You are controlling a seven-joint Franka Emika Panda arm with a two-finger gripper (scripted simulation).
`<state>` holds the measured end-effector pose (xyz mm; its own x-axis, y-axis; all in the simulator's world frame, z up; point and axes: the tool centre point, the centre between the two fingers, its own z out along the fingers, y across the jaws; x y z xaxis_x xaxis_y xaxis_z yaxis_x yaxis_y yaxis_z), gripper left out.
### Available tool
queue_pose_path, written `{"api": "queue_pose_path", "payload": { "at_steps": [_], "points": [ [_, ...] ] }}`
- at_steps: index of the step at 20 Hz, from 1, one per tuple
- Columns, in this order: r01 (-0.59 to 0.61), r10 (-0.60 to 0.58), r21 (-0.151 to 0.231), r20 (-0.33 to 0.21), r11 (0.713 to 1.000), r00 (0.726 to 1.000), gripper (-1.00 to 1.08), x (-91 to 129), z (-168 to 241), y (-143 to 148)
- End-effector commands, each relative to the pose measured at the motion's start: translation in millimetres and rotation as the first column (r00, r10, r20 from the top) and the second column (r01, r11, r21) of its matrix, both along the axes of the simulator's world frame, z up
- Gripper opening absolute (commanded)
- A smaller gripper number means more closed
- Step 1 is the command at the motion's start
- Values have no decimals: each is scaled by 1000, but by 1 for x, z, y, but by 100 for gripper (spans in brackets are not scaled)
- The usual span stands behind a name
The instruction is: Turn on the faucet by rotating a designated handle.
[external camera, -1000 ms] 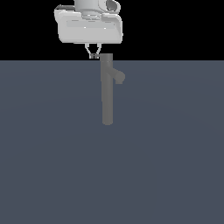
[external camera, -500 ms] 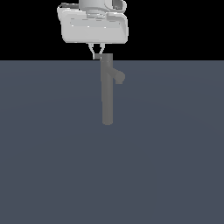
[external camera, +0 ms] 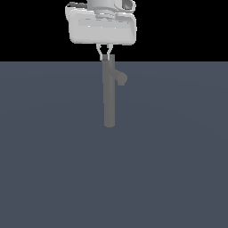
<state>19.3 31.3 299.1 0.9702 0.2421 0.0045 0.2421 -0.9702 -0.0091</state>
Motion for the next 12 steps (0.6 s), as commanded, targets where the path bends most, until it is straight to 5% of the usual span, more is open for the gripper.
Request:
{"api": "queue_pose_path", "payload": {
  "at_steps": [1, 8, 9, 10, 12],
  "points": [
    [27, -27, -6, 4, 1000, 1000, -100, 9, 1, -26],
    [52, -52, -10, -2, 999, 999, -100, 22, 1, -65],
    [52, -52, -10, -2, 999, 999, -100, 22, 1, -65],
    [0, 1, 4, -33, 1000, 999, -100, 8, -1, -26],
    [5, -5, 3, -30, 1000, 1000, -100, 14, -1, -30]
  ]
}}
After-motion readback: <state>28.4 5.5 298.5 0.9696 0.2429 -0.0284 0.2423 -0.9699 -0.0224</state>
